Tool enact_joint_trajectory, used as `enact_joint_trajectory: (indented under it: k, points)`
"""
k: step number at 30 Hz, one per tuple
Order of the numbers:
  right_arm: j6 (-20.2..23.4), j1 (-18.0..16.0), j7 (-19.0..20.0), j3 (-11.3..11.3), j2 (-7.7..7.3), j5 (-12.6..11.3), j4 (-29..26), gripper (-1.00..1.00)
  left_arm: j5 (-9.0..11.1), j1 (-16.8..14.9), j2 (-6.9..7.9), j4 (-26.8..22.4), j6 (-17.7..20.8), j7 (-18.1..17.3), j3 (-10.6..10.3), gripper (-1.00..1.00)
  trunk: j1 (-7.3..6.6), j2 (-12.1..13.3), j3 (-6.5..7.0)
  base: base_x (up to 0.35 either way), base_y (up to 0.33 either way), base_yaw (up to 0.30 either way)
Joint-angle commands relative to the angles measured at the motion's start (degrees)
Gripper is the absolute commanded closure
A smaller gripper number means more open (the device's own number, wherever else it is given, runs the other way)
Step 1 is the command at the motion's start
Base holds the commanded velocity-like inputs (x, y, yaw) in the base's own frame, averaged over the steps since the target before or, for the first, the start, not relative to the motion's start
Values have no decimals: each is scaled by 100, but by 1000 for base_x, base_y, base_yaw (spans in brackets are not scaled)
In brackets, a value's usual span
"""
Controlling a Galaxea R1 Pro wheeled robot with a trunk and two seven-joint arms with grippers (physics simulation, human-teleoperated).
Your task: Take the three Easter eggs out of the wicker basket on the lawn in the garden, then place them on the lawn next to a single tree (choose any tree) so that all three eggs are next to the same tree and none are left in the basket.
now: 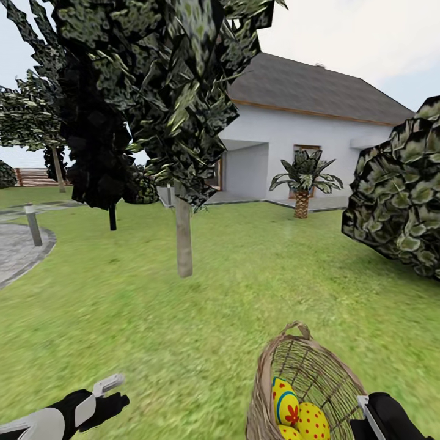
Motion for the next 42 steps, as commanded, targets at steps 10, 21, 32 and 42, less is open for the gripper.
enact_joint_trajectory:
  k: [10, 21, 32, 42]
  points:
    - [30, -5, 35, -9, 1, 4, -24, 100, 14, -7, 3, 10, 5, -12, 44, -100, 2, -3, -7, 326, 0, 0]
    - [30, -5, 35, -9, 9, 4, -23, 100, 14, -7, 3, 12, 4, -12, 45, -100, 2, -3, -7, 326, 0, 0]
    - [27, -5, 35, 3, 19, 7, -15, 100, 14, -7, 12, 8, 11, -12, 45, -100, 2, -3, -7, 326, 0, 0]
    - [29, -5, 35, 9, 21, 13, -17, 100, 14, -7, 17, 9, 13, -12, 44, -100, 2, -3, -7, 326, 0, 0]
